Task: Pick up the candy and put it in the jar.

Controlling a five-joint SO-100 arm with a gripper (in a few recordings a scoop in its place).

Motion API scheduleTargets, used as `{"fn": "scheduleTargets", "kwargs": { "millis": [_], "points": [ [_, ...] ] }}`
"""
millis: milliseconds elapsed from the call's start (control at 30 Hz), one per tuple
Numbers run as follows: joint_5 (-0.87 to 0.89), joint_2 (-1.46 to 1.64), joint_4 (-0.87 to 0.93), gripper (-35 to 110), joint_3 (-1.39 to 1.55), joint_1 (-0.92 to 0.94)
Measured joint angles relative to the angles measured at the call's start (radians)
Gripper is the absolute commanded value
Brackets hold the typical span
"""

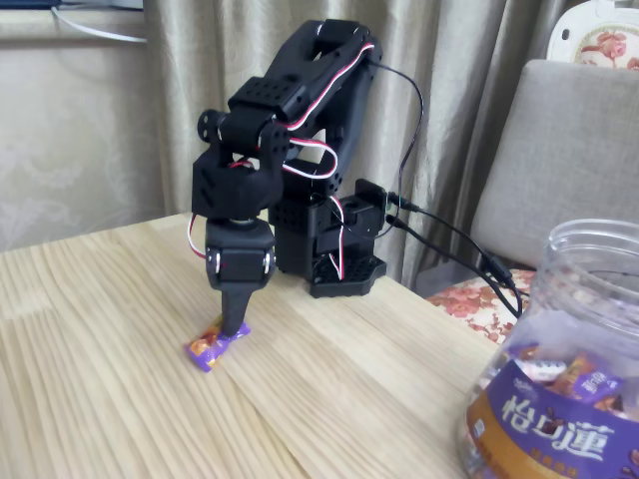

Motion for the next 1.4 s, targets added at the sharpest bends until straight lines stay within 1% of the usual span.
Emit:
{"fn": "scheduleTargets", "kwargs": {
  "millis": [133, 467, 500, 567, 600, 833, 1133, 1233, 1400],
  "points": [
    [0.017, -0.006, -0.003, 1, -0.015, 0.025],
    [0.063, 0.017, 0.064, 1, -0.12, 0.078],
    [0.072, 0.018, 0.072, 3, -0.124, 0.083],
    [0.083, 0.02, 0.077, 24, -0.127, 0.077],
    [0.081, 0.018, 0.075, 31, -0.127, 0.074],
    [0.029, 0.009, 0.041, 51, -0.11, 0.061],
    [-0.149, -0.018, -0.005, 50, -0.041, 0.115],
    [-0.219, 0.046, 0.051, 50, -0.041, 0.132],
    [-0.276, 0.158, 0.213, 50, -0.081, 0.143]
  ]
}}
